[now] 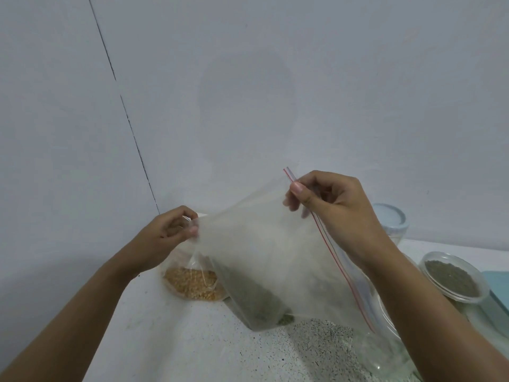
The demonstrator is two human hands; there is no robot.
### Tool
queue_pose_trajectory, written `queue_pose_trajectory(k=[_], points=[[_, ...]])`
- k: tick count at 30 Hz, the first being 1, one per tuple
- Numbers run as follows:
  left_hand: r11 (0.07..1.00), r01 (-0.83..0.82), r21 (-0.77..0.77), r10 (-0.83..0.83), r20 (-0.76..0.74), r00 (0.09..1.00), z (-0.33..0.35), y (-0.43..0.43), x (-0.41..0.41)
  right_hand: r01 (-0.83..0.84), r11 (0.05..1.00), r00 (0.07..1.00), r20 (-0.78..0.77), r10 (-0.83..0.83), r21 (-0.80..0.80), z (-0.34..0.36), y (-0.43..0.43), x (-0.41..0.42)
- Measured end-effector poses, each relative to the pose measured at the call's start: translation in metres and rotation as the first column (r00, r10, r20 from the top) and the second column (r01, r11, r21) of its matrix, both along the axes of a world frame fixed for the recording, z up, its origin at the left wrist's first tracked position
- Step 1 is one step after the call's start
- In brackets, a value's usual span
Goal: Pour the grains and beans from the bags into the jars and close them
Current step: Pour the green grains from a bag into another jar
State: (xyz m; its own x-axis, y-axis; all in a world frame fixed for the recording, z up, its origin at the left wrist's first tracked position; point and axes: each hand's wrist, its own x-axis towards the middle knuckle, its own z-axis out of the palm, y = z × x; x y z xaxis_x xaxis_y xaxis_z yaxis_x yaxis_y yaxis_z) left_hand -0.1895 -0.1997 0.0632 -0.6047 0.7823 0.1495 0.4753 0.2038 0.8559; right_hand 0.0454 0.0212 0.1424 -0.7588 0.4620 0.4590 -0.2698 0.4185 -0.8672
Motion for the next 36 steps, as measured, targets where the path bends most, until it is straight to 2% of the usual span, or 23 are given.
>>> queue_pose_trajectory(k=[3, 6, 9, 13, 15, 20, 26, 31, 36], points=[[0.989, -0.055, 0.134, 0.033, 0.159, 0.987, -0.005, -0.001, 0.006, 0.014, 0.999, 1.000, -0.026, -0.016, -0.042, -0.002, 0.002, 0.002], [0.977, -0.112, 0.179, 0.041, 0.359, 0.932, -0.021, -0.006, 0.007, 0.021, 0.998, 0.999, -0.029, -0.022, -0.063, -0.005, 0.003, 0.003], [0.966, -0.159, 0.203, 0.045, 0.473, 0.880, -0.034, -0.010, 0.005, 0.015, 0.997, 1.000, -0.022, -0.017, -0.074, -0.007, 0.003, 0.004], [0.925, -0.222, 0.309, -0.032, 0.645, 0.763, -0.041, -0.001, 0.010, 0.033, 0.997, 0.999, -0.017, -0.034, -0.074, -0.007, 0.004, 0.007], [0.913, -0.267, 0.309, -0.031, 0.703, 0.710, -0.041, 0.008, 0.018, 0.045, 0.996, 0.999, -0.012, -0.046, -0.079, -0.008, 0.004, 0.008], [0.879, -0.372, 0.299, 0.023, 0.751, 0.660, -0.036, 0.023, 0.036, 0.058, 0.995, 0.998, 0.009, -0.058, -0.079, -0.006, 0.003, 0.011], [0.836, -0.442, 0.326, 0.042, 0.766, 0.642, -0.029, 0.033, 0.045, 0.028, 0.997, 0.999, -0.033, -0.030, -0.066, 0.000, -0.004, 0.016], [0.798, -0.423, 0.428, -0.032, 0.732, 0.681, 0.001, 0.037, 0.046, -0.005, 0.986, 0.987, -0.158, -0.022, -0.167, 0.016, -0.001, 0.026], [0.785, -0.387, 0.483, -0.062, 0.684, 0.727, 0.033, 0.046, 0.044, -0.016, 0.982, 0.977, -0.213, -0.025, -0.187, 0.032, 0.000, 0.032]])
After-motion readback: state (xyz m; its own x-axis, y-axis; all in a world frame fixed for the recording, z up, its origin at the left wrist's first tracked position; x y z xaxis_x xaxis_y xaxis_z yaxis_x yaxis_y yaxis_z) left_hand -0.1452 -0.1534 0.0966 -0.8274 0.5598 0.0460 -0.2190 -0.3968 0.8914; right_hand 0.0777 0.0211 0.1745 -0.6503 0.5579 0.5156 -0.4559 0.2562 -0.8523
